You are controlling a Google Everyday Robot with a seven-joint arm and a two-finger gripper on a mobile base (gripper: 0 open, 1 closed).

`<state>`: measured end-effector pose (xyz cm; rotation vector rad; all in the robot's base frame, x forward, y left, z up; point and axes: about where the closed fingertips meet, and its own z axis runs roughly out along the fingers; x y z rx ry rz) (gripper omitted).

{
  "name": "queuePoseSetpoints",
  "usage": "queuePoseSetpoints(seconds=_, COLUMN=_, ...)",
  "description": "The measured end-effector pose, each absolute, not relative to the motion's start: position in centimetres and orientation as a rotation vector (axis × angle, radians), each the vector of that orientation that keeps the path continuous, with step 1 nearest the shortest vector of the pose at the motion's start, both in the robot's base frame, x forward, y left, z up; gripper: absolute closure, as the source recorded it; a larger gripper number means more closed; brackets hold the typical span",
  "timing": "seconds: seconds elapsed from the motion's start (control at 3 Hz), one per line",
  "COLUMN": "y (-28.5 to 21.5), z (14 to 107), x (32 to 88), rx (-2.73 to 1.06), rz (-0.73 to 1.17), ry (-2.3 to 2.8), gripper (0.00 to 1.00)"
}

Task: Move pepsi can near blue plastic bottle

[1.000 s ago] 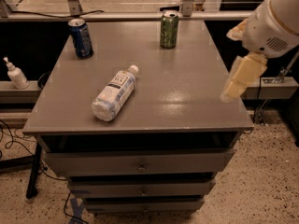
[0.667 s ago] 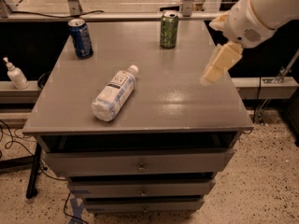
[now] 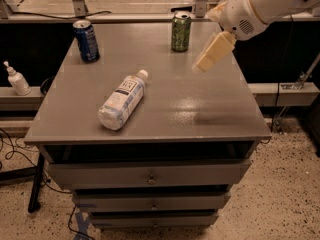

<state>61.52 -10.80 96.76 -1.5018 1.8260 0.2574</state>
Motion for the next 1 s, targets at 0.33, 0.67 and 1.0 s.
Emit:
queuePoseSetpoints(seconds=0.33, y=-9.4, z=97.0, x=62.2, rx=-1.472, rz=0.291, ry=1.786, gripper=0.0)
queuePoseSetpoints(seconds=0.67, y=-3.8, z=97.6, x=64.9, rx=-1.442, rz=0.368, ry=1.692, gripper=0.0)
queuePoseSetpoints(seconds=1.0, y=1.2, z=97.8, x=67.6, rx=-1.446, rz=0.421, ry=1.619, gripper=0.0)
